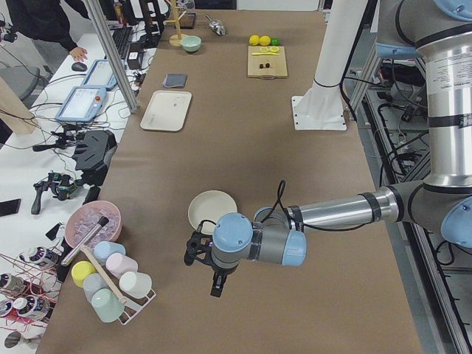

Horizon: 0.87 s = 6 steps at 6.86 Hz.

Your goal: Place red cherry on plate

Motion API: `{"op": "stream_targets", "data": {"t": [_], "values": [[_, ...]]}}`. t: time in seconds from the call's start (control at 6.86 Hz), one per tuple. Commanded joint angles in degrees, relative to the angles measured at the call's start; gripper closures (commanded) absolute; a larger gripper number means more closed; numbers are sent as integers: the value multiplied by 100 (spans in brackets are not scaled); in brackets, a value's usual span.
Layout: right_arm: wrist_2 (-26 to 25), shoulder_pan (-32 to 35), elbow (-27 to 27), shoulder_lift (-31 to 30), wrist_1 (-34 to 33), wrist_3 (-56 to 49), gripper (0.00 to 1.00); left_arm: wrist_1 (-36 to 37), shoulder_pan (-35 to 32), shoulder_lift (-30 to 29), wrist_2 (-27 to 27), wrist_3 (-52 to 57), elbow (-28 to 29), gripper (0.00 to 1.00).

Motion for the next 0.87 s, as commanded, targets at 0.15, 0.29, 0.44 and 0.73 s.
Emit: {"op": "stream_targets", "data": {"t": [0.15, 0.29, 0.44, 0.73], "values": [[17, -4, -1, -18, 0, 18, 0, 1045, 65, -767, -125, 37, 30, 1], [17, 4, 8, -18, -9, 18, 0, 1139, 100, -1015, -848, -76, 117, 1], [8, -4, -9, -18, -9, 18, 0, 1053, 135, -1157, -1682, -373, 448, 1], [8, -4, -53, 0, -9, 61, 0, 878, 695, -1648, -1945, -550, 1124, 1]]}}
